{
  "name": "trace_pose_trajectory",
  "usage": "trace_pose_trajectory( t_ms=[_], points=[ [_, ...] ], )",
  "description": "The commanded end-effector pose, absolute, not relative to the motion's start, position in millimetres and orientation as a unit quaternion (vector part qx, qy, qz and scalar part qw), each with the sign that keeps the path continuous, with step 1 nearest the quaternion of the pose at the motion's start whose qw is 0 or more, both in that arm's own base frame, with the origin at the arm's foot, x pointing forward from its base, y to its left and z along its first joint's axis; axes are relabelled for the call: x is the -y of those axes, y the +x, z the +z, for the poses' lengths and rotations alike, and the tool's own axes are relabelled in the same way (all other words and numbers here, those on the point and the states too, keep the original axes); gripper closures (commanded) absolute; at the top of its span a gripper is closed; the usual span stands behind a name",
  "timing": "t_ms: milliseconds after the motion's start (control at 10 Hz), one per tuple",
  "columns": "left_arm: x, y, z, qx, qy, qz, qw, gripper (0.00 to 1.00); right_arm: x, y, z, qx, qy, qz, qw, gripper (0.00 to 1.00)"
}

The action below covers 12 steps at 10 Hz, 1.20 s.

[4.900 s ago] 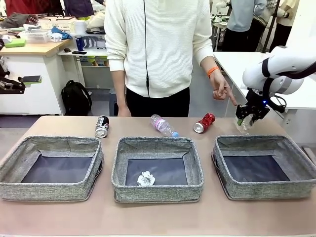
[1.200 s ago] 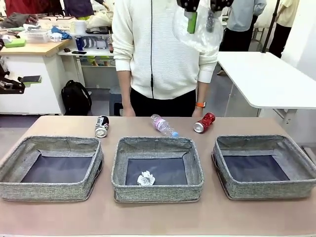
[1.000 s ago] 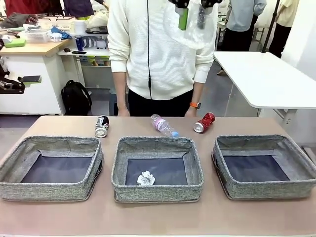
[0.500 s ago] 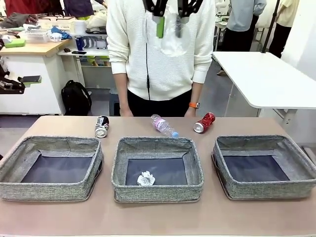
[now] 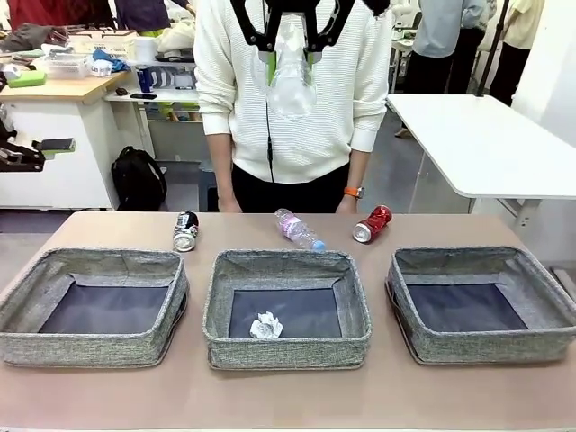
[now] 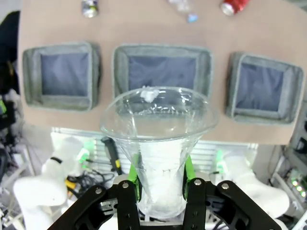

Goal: Sort the waste into the appropriate baskets.
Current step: Pick up the waste item pointed out by the person, then place the picked waste into the Fabric basket indicated by the person.

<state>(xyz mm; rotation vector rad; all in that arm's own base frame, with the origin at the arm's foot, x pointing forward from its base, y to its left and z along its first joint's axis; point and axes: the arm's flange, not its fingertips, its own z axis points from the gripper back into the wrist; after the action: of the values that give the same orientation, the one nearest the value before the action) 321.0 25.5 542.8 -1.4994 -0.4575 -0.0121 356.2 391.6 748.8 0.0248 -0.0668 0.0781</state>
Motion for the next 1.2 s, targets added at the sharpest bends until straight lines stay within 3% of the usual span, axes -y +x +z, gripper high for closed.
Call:
trace_pose_trajectory(
  t_ms=[0,1100],
  points=[
    [-25.8,318.5,544.1,0.204,-0.675,-0.010,0.709,0.00,-388.7,351.9,754.4,0.031,0.020,0.060,0.997,0.61],
    [-25.8,318.5,544.1,0.204,-0.675,-0.010,0.709,0.00,-388.7,351.9,754.4,0.031,0.020,0.060,0.997,0.61]
  ],
)
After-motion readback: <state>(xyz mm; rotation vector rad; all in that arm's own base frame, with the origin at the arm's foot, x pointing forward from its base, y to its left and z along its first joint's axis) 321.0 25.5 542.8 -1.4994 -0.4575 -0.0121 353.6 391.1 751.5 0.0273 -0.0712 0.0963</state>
